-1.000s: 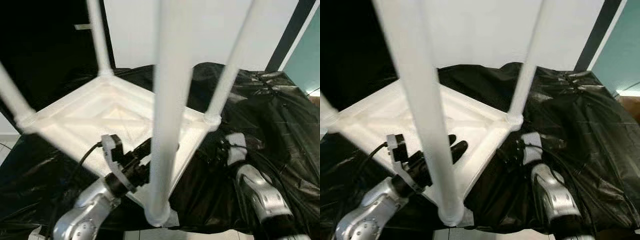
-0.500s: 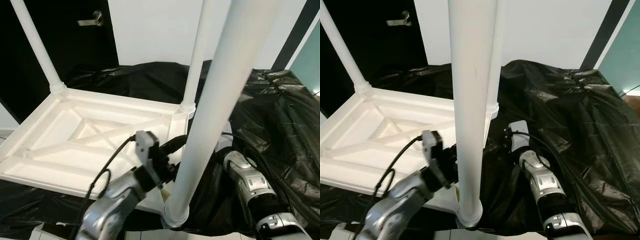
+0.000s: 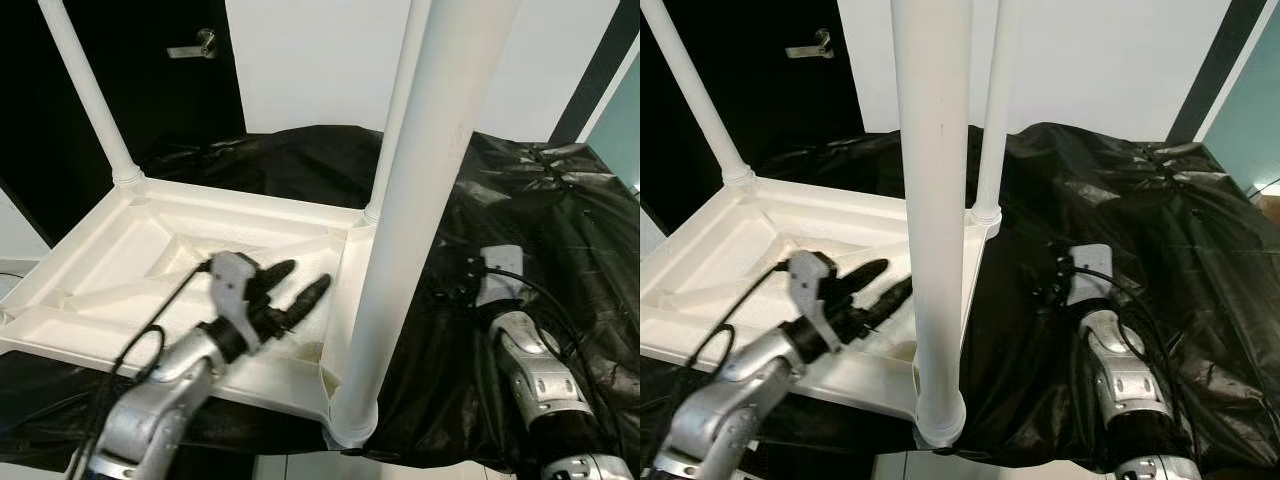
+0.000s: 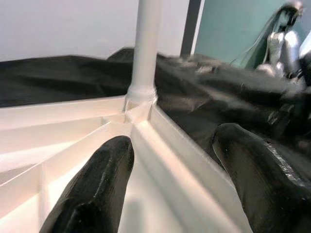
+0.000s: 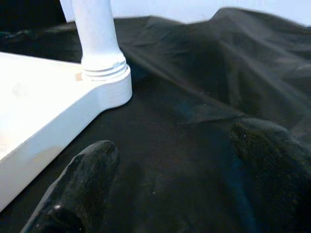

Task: Building children table

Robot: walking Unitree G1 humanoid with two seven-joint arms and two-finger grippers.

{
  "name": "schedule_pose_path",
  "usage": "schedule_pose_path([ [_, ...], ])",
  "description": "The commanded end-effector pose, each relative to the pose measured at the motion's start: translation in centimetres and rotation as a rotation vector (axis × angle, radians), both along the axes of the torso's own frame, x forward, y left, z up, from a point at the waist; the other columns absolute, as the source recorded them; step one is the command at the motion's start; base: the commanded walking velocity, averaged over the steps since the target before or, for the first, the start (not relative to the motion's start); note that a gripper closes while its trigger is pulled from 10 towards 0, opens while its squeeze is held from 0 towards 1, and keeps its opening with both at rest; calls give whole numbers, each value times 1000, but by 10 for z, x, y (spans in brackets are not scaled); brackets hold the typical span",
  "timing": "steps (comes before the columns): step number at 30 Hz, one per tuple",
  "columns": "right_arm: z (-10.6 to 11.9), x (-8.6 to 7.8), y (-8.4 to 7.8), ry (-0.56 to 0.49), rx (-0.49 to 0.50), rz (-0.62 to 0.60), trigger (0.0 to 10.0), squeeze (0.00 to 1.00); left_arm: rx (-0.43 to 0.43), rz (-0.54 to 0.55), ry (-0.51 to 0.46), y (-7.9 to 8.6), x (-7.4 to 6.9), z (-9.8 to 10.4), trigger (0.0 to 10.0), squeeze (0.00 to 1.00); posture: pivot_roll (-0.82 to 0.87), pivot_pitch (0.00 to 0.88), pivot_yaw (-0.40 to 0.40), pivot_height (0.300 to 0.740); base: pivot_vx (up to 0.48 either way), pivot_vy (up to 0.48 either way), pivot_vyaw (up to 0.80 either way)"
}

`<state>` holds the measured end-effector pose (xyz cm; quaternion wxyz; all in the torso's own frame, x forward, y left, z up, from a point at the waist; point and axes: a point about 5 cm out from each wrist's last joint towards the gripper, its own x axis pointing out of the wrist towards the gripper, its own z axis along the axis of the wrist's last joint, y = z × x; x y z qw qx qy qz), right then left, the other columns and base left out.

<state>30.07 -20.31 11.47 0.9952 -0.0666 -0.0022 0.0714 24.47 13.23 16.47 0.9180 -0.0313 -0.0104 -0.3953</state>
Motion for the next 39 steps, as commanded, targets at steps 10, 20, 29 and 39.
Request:
schedule_pose_path([
  [10,4,-23,-8,-22,-19,0,10000,0,177,-459,56,33,-43,0,10000,0,5,0,-10,740,0,0,0],
  [20,8,-26,-9,-23,-34,11,10000,0,348,-543,156,53,-61,-11,10000,0,19,0,-13,740,0,0,0],
  [29,8,-24,-9,-15,-45,27,10000,0,427,-568,218,60,-75,-22,10000,0,33,0,-19,740,0,0,0],
  [39,5,-24,-9,-1,-39,29,10000,0,480,-619,296,59,-95,-40,10000,0,39,0,-15,740,0,0,0],
])
